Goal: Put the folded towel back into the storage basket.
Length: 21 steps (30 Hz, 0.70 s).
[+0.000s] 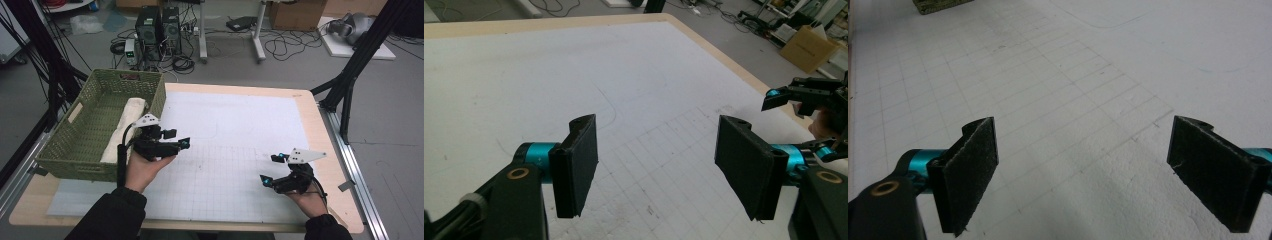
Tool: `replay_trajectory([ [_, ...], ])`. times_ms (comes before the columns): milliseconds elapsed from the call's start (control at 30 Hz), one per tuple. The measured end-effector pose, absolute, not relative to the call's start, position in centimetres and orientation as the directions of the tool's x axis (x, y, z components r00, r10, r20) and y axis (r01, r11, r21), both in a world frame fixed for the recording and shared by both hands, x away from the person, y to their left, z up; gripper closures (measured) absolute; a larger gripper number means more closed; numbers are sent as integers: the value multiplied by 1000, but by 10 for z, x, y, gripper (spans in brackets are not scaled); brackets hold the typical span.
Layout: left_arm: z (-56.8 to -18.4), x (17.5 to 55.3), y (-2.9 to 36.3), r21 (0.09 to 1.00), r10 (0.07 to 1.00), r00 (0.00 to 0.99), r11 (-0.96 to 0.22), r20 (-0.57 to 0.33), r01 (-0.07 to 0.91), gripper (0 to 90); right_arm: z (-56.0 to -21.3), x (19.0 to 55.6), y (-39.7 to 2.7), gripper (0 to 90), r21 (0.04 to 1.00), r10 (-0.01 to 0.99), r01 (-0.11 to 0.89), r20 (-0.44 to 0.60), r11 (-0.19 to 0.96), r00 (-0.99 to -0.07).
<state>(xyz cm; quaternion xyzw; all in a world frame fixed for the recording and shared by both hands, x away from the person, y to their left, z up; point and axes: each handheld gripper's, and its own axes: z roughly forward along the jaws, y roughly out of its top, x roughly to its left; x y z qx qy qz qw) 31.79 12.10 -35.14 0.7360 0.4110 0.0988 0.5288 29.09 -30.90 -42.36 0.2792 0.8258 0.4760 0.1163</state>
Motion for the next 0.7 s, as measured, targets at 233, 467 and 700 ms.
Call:
replay_trajectory([
  [233, -356, 314, 110, 866, 703, 656, -115, -276, 488, 339, -423, 291, -309, 123, 852, 573, 349, 72, 390, -817],
  [467, -365, 310, 103, 871, 708, 658, -128, -255, 474, 339, -423, 291, -309, 123, 854, 571, 345, 70, 389, -818],
  [700, -375, 306, 98, 875, 705, 666, -134, -245, 465, 338, -423, 291, -309, 122, 854, 571, 346, 71, 388, -818],
])
